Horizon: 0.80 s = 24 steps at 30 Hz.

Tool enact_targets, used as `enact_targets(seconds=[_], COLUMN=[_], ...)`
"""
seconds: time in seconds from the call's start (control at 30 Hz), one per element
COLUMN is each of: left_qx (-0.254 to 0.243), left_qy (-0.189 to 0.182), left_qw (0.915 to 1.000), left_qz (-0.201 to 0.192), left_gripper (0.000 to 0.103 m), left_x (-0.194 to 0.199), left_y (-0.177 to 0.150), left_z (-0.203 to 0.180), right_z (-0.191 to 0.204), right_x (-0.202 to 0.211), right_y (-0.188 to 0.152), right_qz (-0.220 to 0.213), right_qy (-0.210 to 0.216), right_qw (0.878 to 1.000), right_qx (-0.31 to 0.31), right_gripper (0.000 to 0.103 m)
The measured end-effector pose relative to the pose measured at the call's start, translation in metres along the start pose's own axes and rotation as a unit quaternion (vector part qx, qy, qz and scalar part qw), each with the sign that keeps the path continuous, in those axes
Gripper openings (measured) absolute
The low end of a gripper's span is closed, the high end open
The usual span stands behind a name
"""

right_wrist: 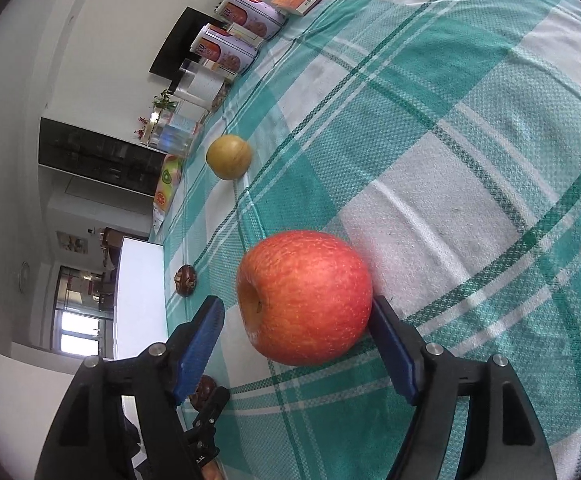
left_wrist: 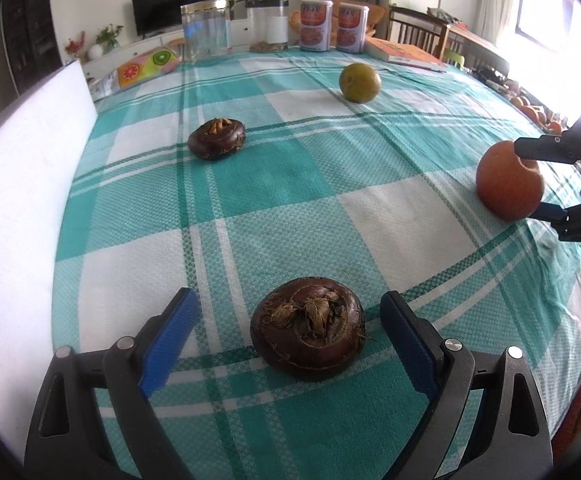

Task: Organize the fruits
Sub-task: 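Grasp the red apple with the right gripper while the left holds the dark fruit, then carry the dark fruit and red apple over the white box with both grippers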

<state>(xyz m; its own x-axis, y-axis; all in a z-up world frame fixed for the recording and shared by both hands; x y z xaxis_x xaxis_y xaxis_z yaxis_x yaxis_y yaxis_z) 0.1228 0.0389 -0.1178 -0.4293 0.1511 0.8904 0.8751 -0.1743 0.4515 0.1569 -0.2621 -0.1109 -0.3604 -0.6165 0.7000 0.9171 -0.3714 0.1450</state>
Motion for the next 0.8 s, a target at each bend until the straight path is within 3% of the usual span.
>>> enact_targets(seconds=[0.1,0.17,0.23,0.4,0.53,0.63,0.67,0.7,0.8], left_qx=[0.018,0.02,0.01,0.01,-0.002,-0.03,-0.032,-0.029,-0.009], left_qy=[-0.066,-0.091,-0.077,-0.055,-0.054,-0.026,-0.016,-0.009,-0.015], left_qw=[0.9976,0.9957,0.997,0.9984,0.9985,0.9991,0.9993,0.9995,0.9998], left_qz=[0.002,-0.001,-0.005,-0.002,-0.004,-0.011,-0.015,-0.013,-0.005], left_gripper=[0.093,0.093,0.093,0.093,0.091,0.091,0.08,0.051,0.05], left_x=[0.014,0.021,0.025,0.019,0.014,0.012,0.011,0.009,0.009], left_y=[-0.013,-0.026,-0.033,-0.023,-0.016,-0.012,-0.011,-0.01,-0.006], left_z=[0.009,0.013,0.012,0.012,0.003,-0.01,-0.012,-0.011,-0.006], right_z=[0.004,0.009,0.015,0.044,0.05,0.051,0.049,0.047,0.036], right_x=[0.025,0.032,0.028,0.008,-0.02,-0.036,-0.037,-0.036,-0.025], right_y=[-0.013,-0.027,-0.04,-0.033,-0.014,-0.009,-0.008,-0.008,-0.009], right_qz=[-0.05,-0.069,-0.065,-0.063,-0.044,-0.035,-0.034,-0.035,-0.029], right_qy=[-0.044,-0.097,-0.14,-0.197,-0.229,-0.245,-0.248,-0.248,-0.208], right_qw=[0.995,0.985,0.972,0.951,0.945,0.941,0.942,0.944,0.963], right_qx=[0.07,0.124,0.179,0.23,0.23,0.233,0.226,0.215,0.171], right_gripper=[0.093,0.095,0.095,0.095,0.095,0.093,0.078,0.069,0.069])
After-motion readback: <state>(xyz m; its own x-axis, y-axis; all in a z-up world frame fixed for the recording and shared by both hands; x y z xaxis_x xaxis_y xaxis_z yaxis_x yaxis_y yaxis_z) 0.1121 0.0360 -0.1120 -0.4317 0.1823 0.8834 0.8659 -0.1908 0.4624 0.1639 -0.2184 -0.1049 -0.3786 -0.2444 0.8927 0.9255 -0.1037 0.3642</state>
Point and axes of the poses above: each gripper's, at about its wrist camera, not at the fingertips, and x roughly against the way its jaws point, z to its left, y to its top, the point moved 2 cm from there along -x, roughly the way its jaws point, and after that the axes turned 10 degrees about z, right-handed, at the moved point
